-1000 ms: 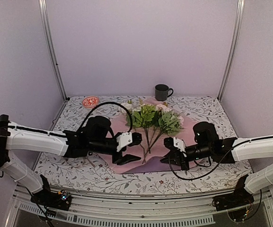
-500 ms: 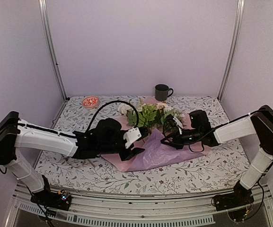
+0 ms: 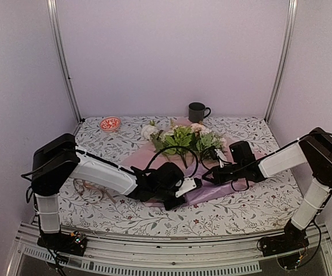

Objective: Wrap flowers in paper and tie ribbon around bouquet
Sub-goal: Press the fold line of the 1/4-folded wrapping paper.

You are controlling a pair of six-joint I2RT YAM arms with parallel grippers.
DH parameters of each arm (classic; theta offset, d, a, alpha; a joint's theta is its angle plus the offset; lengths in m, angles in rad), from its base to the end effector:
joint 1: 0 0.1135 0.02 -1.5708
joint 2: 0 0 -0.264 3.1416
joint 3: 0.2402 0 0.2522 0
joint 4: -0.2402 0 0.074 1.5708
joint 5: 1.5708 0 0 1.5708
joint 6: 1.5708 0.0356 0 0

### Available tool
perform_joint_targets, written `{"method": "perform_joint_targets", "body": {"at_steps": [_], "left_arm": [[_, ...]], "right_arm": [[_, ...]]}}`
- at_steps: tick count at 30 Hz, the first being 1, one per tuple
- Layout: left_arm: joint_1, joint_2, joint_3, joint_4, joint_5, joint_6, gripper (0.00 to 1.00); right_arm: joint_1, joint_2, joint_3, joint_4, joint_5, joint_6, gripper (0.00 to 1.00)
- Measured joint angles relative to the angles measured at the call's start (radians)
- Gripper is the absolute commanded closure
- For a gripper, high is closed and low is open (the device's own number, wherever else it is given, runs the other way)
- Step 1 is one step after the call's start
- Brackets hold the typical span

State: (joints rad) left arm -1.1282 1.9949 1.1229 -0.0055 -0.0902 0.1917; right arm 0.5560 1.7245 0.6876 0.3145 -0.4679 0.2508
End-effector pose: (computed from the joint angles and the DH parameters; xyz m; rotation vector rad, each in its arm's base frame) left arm 0.1751 -0.3620 0.1210 1.4807 1.9737 -0.3029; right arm 0.2600 0.1805 0.1241 -0.6125 2.3044 0.9399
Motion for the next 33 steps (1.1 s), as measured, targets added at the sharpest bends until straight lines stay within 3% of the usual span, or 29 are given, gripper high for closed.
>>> {"method": "perform_joint_targets", "body": {"at_steps": [3, 6, 10, 13, 16, 19, 23, 27, 33], "left_arm": [[0.018, 0.003, 0.005, -0.003, -0.018, -0.023, 0.59], [0.026, -0.002, -0.016, 0.020, -0.011, -0.043, 0.59], [0.027, -0.008, -0.045, 0.066, -0.004, -0.059, 0.59], [0.028, -0.010, -0.056, 0.086, 0.005, -0.068, 0.59], [0.029, -0.010, -0.067, 0.107, 0.015, -0.080, 0.58], [0.032, -0.011, -0.078, 0.128, 0.026, -0.095, 0.58], [0.034, -0.011, -0.086, 0.143, 0.041, -0.113, 0.58], [0.040, -0.021, -0.110, 0.164, 0.048, -0.123, 0.57], [0.048, -0.053, -0.161, 0.183, 0.071, -0.140, 0.57]], "right_arm": [[-0.006, 0.000, -0.005, 0.000, 0.033, 0.023, 0.71], [-0.018, -0.032, 0.006, -0.069, 0.106, 0.037, 0.64], [-0.029, -0.187, 0.095, -0.273, 0.193, 0.015, 0.83], [0.002, -0.340, 0.101, -0.260, 0.057, 0.017, 0.99], [0.037, -0.325, 0.050, -0.139, -0.106, 0.091, 1.00], [0.046, -0.107, 0.047, -0.069, -0.234, 0.183, 1.00], [0.007, 0.119, 0.029, -0.118, -0.285, 0.266, 1.00], [-0.109, 0.068, -0.055, -0.117, -0.299, 0.301, 1.00], [-0.275, -0.191, -0.235, -0.227, -0.164, 0.324, 1.00]]}}
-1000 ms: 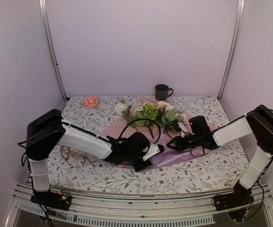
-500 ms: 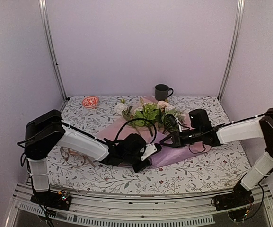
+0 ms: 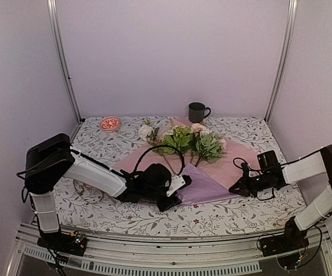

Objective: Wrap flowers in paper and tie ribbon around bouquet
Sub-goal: Press the fold line of the 1/4-folded wrapping paper.

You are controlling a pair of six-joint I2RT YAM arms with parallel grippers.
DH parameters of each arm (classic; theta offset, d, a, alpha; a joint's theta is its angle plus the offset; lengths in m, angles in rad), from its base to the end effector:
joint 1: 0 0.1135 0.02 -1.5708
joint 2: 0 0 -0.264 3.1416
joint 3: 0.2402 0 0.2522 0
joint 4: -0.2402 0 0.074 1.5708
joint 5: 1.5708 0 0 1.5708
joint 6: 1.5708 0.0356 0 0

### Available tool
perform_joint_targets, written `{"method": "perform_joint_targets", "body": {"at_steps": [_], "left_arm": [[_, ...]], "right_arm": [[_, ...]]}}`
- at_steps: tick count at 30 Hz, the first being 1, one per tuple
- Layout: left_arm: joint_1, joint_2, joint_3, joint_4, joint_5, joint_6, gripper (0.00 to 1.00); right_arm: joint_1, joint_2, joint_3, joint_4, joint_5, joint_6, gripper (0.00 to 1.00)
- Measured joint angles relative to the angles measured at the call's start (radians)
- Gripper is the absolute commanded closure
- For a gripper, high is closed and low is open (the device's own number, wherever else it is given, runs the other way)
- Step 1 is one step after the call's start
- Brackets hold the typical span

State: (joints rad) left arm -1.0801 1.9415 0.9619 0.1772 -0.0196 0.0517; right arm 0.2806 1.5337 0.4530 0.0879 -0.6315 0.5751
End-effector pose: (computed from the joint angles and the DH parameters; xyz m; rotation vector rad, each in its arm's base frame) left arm 0.1788 -0.3332 0.1108 1.2915 2.0511 -0.4613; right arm 0.2196 0.0852 0.1034 0.1346 2.6670 1.1179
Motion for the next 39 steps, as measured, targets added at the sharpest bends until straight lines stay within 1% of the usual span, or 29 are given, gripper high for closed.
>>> {"method": "perform_joint_targets", "body": {"at_steps": [2, 4, 5, 7, 10, 12, 14, 17, 19, 22, 26, 32, 35, 39], "left_arm": [[0.003, -0.009, -0.013, 0.001, 0.009, -0.003, 0.57], [0.005, -0.011, -0.015, 0.000, 0.015, -0.005, 0.57], [0.005, -0.011, -0.015, 0.000, 0.017, -0.005, 0.57], [0.007, -0.011, -0.015, 0.000, 0.023, -0.007, 0.56], [0.009, -0.011, -0.016, 0.000, 0.031, -0.012, 0.56], [0.010, -0.012, -0.019, 0.005, 0.034, -0.016, 0.56], [0.012, -0.017, -0.032, 0.018, 0.039, -0.020, 0.56], [0.014, -0.022, -0.043, 0.027, 0.044, -0.025, 0.56], [0.015, -0.023, -0.046, 0.029, 0.050, -0.027, 0.55], [0.017, -0.028, -0.055, 0.035, 0.057, -0.035, 0.55], [0.022, -0.057, -0.087, 0.036, 0.060, -0.069, 0.54], [0.066, -0.164, -0.192, -0.010, 0.053, -0.216, 0.56], [0.079, -0.217, -0.256, -0.003, 0.047, -0.311, 0.56], [0.079, -0.301, -0.351, 0.004, 0.015, -0.415, 0.59]], "right_arm": [[-0.008, -0.096, -0.020, -0.087, 0.066, 0.019, 1.00], [0.016, -0.176, 0.013, -0.203, 0.148, 0.028, 1.00], [0.050, -0.204, 0.055, -0.254, 0.189, 0.023, 1.00], [0.142, -0.227, 0.155, -0.292, 0.219, -0.002, 1.00], [0.294, -0.192, 0.284, -0.232, 0.154, -0.041, 1.00], [0.348, -0.122, 0.308, -0.173, 0.078, -0.048, 1.00], [0.374, -0.003, 0.301, -0.142, 0.016, -0.049, 1.00], [0.362, 0.155, 0.261, -0.151, -0.011, -0.049, 1.00], [0.325, 0.192, 0.241, -0.143, -0.045, -0.040, 1.00], [0.257, 0.157, 0.183, -0.113, -0.045, -0.020, 1.00], [0.178, 0.069, 0.093, -0.085, 0.002, 0.005, 1.00], [0.172, 0.026, 0.042, -0.034, 0.049, 0.023, 1.00], [0.172, 0.014, 0.023, -0.013, 0.060, 0.024, 1.00], [0.172, -0.022, 0.003, -0.008, 0.103, 0.023, 1.00]]}}
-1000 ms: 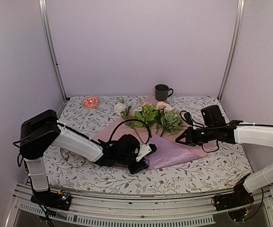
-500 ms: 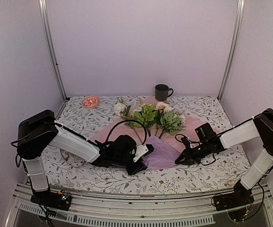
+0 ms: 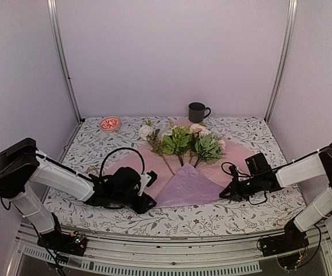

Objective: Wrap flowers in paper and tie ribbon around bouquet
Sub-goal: Press the fold line of the 1/4-folded wrapping paper, then pick up the one-fourth-folded wrapping paper from the center of the board.

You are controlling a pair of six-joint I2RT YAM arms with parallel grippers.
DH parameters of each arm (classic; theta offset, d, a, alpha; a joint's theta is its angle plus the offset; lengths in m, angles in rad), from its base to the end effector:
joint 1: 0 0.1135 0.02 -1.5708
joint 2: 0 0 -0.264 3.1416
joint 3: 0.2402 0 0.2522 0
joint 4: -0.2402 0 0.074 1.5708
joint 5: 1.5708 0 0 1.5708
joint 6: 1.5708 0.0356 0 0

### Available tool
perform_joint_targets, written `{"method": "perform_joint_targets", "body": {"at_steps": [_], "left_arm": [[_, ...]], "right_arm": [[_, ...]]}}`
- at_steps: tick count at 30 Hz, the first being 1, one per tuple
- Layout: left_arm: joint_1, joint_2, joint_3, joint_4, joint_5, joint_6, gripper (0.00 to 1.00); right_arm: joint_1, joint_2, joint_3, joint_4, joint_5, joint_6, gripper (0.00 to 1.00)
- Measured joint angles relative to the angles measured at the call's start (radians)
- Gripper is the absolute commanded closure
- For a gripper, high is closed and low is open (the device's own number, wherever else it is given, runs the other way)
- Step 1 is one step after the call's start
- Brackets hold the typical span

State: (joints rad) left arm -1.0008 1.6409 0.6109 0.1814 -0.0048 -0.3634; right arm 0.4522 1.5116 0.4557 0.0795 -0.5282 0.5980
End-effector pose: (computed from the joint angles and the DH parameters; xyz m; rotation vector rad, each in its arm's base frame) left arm 0.1558 -0.2428 0.1155 0.7855 2.3880 -0.5938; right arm 0.2043 0.1192 0.1066 -0.0263 2.7071 1.0455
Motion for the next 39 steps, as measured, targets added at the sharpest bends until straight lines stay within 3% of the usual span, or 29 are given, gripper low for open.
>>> {"method": "perform_joint_targets", "body": {"at_steps": [5, 9, 13, 15, 18, 20, 23, 26, 28, 29, 35, 39], "left_arm": [[-0.040, -0.135, -0.010, -0.198, -0.090, -0.061, 0.58], [-0.119, -0.135, 0.220, -0.354, -0.147, -0.018, 0.58], [-0.141, 0.086, 0.575, -0.333, -0.137, 0.097, 0.58], [-0.143, 0.279, 0.777, -0.340, -0.132, 0.158, 0.58], [-0.144, 0.526, 0.945, -0.360, -0.127, 0.229, 0.59], [-0.143, 0.641, 0.974, -0.378, -0.130, 0.245, 0.59], [-0.142, 0.652, 1.007, -0.396, -0.129, 0.272, 0.59], [-0.142, 0.645, 0.982, -0.376, -0.111, 0.275, 0.59], [-0.139, 0.640, 0.965, -0.352, -0.100, 0.274, 0.59], [-0.137, 0.640, 0.962, -0.348, -0.095, 0.274, 0.59], [-0.126, 0.639, 0.961, -0.343, -0.057, 0.281, 0.59], [-0.121, 0.639, 0.962, -0.343, -0.035, 0.286, 0.58]], "right_arm": [[0.018, -0.025, -0.004, -0.014, 0.051, -0.014, 1.00], [0.041, -0.044, -0.007, -0.020, 0.101, -0.014, 1.00], [0.053, -0.081, -0.029, -0.024, 0.150, -0.003, 1.00], [0.071, -0.093, -0.030, -0.031, 0.182, 0.011, 1.00], [0.092, -0.107, -0.030, -0.044, 0.223, 0.023, 0.95], [0.099, -0.127, -0.029, -0.073, 0.254, 0.032, 0.89], [0.104, -0.182, -0.023, -0.153, 0.309, 0.042, 0.69], [0.104, -0.277, 0.003, -0.286, 0.374, 0.055, 0.58], [0.104, -0.372, 0.045, -0.375, 0.421, 0.074, 0.33], [0.104, -0.416, 0.063, -0.402, 0.442, 0.090, 0.27], [0.104, -0.725, 0.082, -0.507, 0.500, 0.387, 0.34], [0.106, -0.660, 0.016, -0.549, 0.513, 0.602, 0.32]]}}
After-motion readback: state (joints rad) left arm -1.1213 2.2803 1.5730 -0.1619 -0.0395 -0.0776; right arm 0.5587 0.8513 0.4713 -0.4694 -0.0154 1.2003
